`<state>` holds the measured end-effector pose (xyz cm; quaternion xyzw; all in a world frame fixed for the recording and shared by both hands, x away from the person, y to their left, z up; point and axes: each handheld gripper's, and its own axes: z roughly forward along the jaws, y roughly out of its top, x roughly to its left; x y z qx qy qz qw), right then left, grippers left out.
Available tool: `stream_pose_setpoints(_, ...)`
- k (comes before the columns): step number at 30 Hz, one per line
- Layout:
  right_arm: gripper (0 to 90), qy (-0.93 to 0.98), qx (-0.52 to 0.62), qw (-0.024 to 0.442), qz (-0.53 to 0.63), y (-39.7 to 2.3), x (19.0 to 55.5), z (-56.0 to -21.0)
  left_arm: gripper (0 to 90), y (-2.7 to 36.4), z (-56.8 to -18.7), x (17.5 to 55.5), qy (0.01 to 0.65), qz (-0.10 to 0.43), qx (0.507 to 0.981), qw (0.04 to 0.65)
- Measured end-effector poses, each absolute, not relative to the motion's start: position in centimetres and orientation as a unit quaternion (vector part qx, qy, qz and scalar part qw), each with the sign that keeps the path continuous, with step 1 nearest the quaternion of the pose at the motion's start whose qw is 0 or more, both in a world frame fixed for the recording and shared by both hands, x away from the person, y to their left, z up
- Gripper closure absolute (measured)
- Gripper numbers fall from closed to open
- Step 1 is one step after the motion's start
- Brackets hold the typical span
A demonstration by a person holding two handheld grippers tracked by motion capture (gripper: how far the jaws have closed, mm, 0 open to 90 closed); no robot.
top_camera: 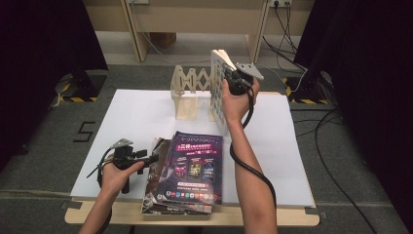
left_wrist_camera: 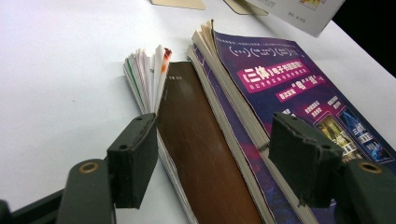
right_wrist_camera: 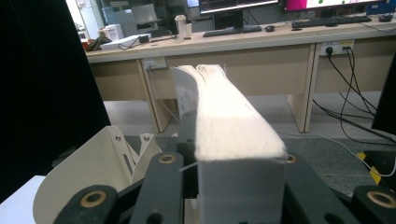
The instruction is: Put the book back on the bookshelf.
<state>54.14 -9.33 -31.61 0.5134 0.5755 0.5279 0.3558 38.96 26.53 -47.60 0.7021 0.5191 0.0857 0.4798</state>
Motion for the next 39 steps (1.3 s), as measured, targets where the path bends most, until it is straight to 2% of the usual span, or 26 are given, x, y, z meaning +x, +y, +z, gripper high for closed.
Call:
stream_pose_setpoints(23, 73.1, 0.594, 0.517, 0.356, 0.502, -10.1, 53.6, -32.9, 32.0, 26.1, -47.7, 38.9, 0.516, 0.083, 0.705, 0.480)
stream_pose_setpoints(39, 69.5, 0.600, 0.527, 0.332, 0.502, -11.6, 52.9, -32.7, 31.9, 26.0, -47.7, 38.9, 0.515, 0.084, 0.707, 0.477)
